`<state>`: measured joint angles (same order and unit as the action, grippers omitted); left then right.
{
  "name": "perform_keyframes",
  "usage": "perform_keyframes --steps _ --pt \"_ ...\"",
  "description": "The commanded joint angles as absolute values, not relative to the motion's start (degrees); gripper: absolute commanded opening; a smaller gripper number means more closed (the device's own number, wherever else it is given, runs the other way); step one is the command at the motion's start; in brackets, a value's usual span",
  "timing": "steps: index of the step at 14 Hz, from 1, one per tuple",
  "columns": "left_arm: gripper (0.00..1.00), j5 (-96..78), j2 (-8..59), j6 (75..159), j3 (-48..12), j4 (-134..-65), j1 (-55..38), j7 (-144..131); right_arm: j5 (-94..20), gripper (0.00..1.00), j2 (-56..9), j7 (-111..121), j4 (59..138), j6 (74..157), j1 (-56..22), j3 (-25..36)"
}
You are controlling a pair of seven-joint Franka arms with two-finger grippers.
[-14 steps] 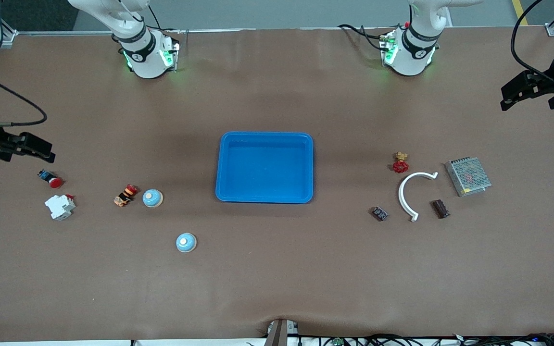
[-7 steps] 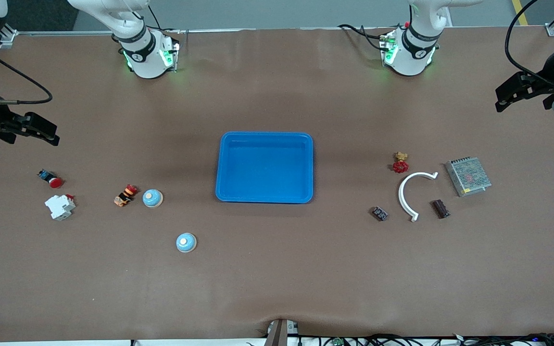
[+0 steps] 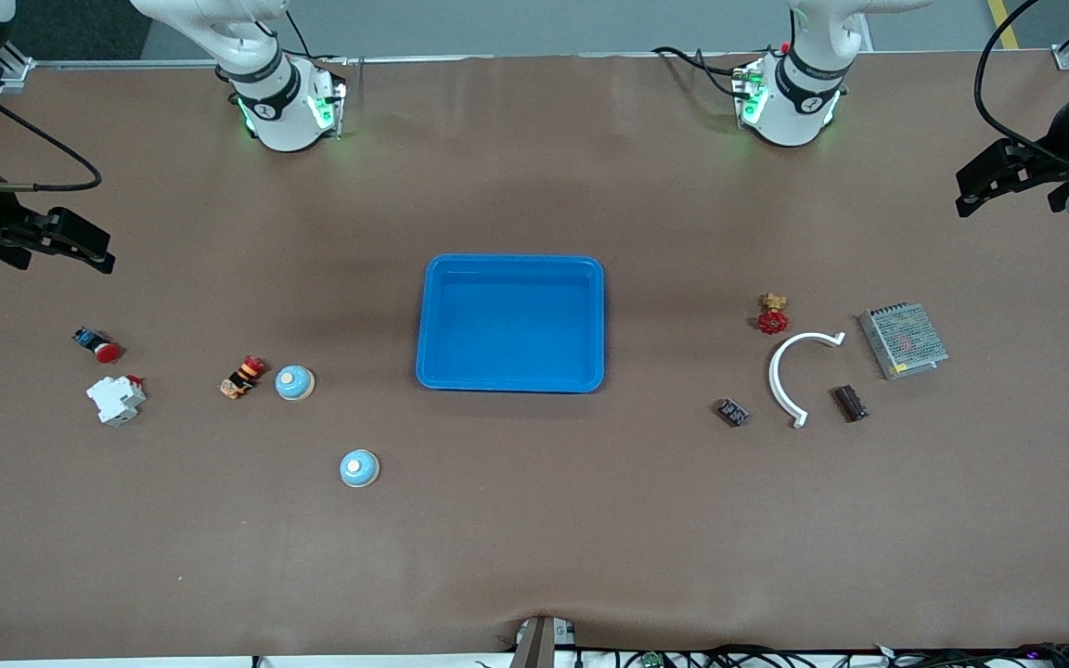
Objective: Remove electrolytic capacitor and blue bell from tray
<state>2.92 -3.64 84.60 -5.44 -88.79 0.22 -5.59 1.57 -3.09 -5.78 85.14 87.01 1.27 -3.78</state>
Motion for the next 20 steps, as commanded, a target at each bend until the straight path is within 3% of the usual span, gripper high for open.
perform_keyframes --steps 1,8,20 --pt "1.0 1.93 -4.22 85.17 -5.71 -88.95 0.62 -6.15 1.85 1.0 -1.67 -6.42 86.05 86.31 1.32 -3.78" --pt "1.0 2.11 -3.69 85.17 -5.71 -88.77 0.7 -6.15 -3.96 1.0 -1.76 -6.77 84.55 81.57 1.93 -1.76" --pt "1.0 2.02 -3.78 84.02 -5.54 -86.92 0.88 -5.89 -3.34 1.0 -2.2 -5.98 81.39 85.96 2.02 -1.76"
